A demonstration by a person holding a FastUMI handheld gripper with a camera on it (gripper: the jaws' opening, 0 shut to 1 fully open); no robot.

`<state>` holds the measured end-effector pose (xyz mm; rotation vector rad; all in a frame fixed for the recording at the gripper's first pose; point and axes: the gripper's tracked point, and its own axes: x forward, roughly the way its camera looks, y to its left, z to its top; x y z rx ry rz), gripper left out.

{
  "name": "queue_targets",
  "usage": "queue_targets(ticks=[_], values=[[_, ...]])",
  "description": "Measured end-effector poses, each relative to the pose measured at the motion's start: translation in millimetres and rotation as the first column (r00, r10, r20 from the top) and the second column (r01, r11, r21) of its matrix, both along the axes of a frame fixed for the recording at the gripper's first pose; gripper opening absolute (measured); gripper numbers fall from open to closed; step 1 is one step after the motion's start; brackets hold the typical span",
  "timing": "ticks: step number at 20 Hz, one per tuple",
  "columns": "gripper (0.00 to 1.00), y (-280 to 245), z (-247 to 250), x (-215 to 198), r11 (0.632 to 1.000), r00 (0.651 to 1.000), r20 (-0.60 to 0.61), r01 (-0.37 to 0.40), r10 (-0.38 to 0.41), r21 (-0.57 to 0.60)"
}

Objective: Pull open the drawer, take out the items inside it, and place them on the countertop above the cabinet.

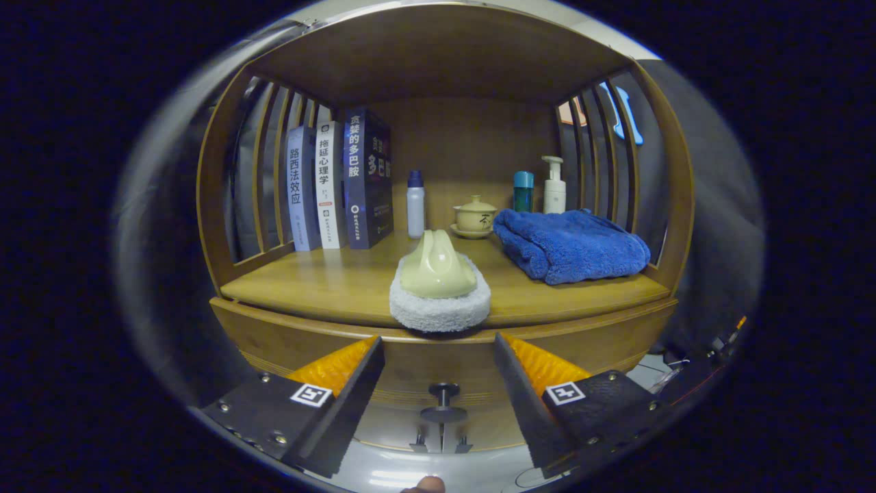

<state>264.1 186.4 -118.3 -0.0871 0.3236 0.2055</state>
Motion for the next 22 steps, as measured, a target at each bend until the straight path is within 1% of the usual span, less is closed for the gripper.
queue_targets(ticks=[5, 8, 12, 16, 19, 22], values=[[0.98, 1, 1, 1, 1.0, 1.0, -0.003, -0.005, 0.005, 0.007], [0.98, 1, 1, 2, 1.0, 1.0, 0.013, 0.013, -0.013, 0.019], [0.98, 0, 0, 3, 0.999, 0.999, 0.017, 0.03, -0.03, -0.01], [0.98, -1, 1, 3, 0.999, 1.0, 0.008, 0.03, -0.031, 0.042], [0.98, -7, 1, 7, 0.996, 0.999, 0.01, 0.052, -0.053, 0.074], [0.98, -9, 1, 5, 0.996, 0.998, 0.013, 0.052, -0.053, 0.072]])
